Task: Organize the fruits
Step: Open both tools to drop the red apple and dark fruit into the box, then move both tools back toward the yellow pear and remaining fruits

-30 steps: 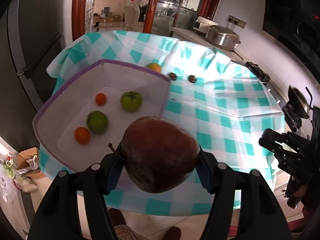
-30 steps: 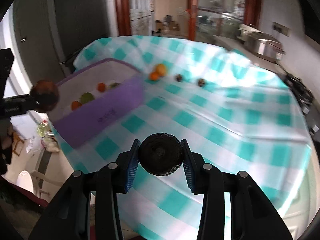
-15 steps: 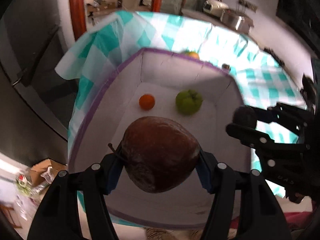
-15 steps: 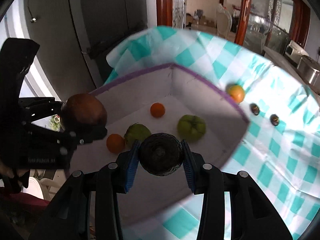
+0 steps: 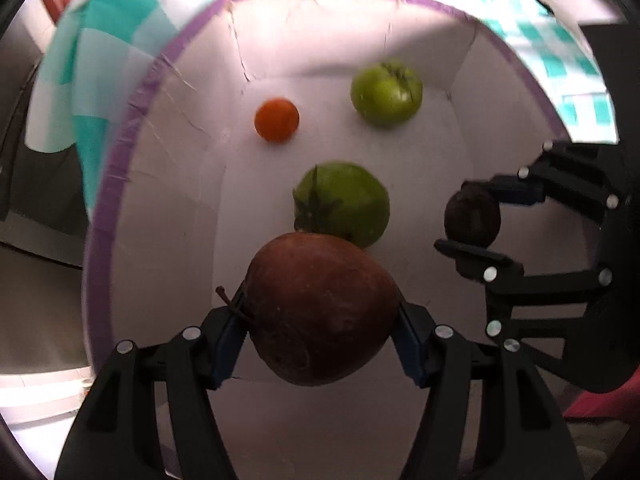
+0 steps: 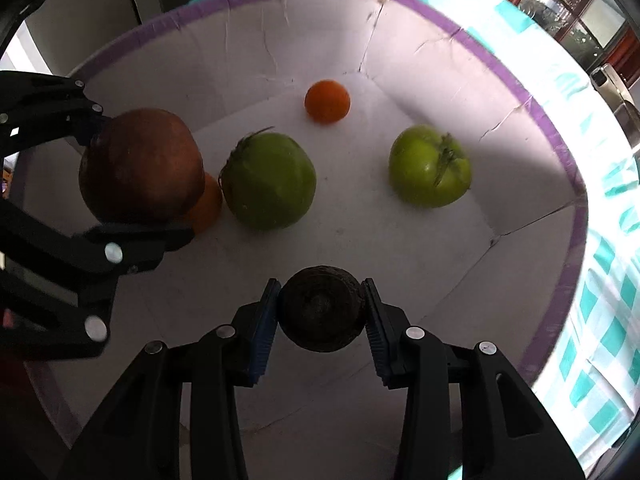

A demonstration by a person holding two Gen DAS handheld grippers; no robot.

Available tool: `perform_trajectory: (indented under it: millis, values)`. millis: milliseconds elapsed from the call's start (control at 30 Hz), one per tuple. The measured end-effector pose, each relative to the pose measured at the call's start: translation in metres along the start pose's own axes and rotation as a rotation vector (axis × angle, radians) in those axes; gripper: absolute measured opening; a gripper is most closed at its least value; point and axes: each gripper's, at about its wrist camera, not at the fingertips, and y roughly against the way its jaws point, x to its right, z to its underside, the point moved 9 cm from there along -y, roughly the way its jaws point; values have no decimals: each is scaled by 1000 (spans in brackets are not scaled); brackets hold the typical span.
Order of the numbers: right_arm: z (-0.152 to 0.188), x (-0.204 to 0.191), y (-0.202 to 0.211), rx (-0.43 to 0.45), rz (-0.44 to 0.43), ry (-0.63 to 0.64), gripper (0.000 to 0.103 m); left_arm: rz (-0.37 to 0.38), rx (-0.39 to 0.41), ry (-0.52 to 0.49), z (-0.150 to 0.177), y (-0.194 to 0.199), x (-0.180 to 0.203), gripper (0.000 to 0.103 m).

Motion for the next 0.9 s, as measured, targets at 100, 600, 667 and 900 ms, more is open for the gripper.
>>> perform_trajectory:
  millis: [100, 600, 667, 900]
  values:
    - [1, 0, -1, -9, 3, -9, 40, 2, 13, -9, -3, 0, -3, 66]
    - [1, -5, 17, 48, -12, -14, 77, -41, 65, 29, -7, 9, -3, 82]
    - [1, -3, 28, 90, 7, 15, 77, -58, 76, 41, -8, 14, -2, 84]
    - [-10, 14, 69, 271, 2, 144, 82, -192, 230, 158, -26, 54, -14, 101]
